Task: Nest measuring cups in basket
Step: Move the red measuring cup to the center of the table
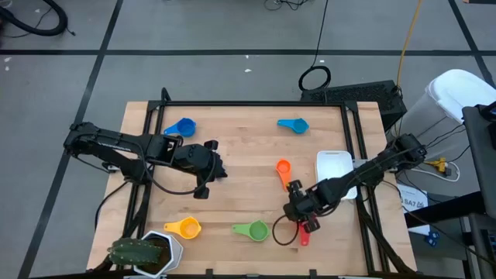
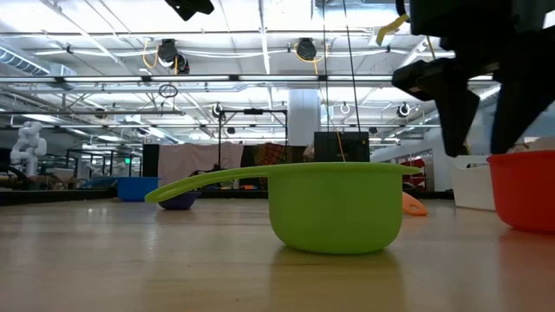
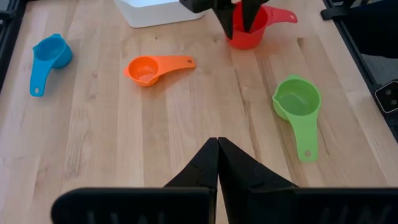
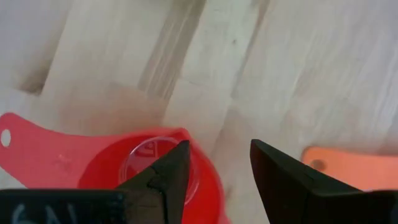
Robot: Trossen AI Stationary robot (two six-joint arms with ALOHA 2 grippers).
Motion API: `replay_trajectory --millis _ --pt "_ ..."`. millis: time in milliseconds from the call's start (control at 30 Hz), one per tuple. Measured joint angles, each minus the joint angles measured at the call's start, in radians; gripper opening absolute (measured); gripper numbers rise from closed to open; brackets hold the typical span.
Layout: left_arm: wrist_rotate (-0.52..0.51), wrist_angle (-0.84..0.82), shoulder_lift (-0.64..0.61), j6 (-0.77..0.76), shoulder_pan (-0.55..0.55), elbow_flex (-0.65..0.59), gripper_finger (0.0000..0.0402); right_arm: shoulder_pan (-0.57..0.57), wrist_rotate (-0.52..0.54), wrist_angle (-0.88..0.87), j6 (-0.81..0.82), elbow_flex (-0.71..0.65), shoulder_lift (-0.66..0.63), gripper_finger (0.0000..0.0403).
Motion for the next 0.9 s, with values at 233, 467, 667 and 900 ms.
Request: replay_trajectory --millis 233,467,667,900 --pt "0.000 0.000 0.000 0.000 0.000 0.000 0.0010 -0.035 0.052 0.013 -0.080 0.000 0.000 0.0160" --pt "0.000 -0.002 0.000 0.000 -0.001 0.000 0.0010 -0.045 0.068 -0.002 -0.090 0.013 0.001 0.0160" --pt "0.000 -0.005 0.000 0.000 -0.001 0.000 0.0010 -0.019 0.076 -0.131 -0.063 0.092 -0.001 0.0160" --pt "0.000 -0.005 0.000 -0.004 -0.001 0.000 0.0010 0.029 0.045 -0.205 -0.002 0.099 -0.004 0.0160"
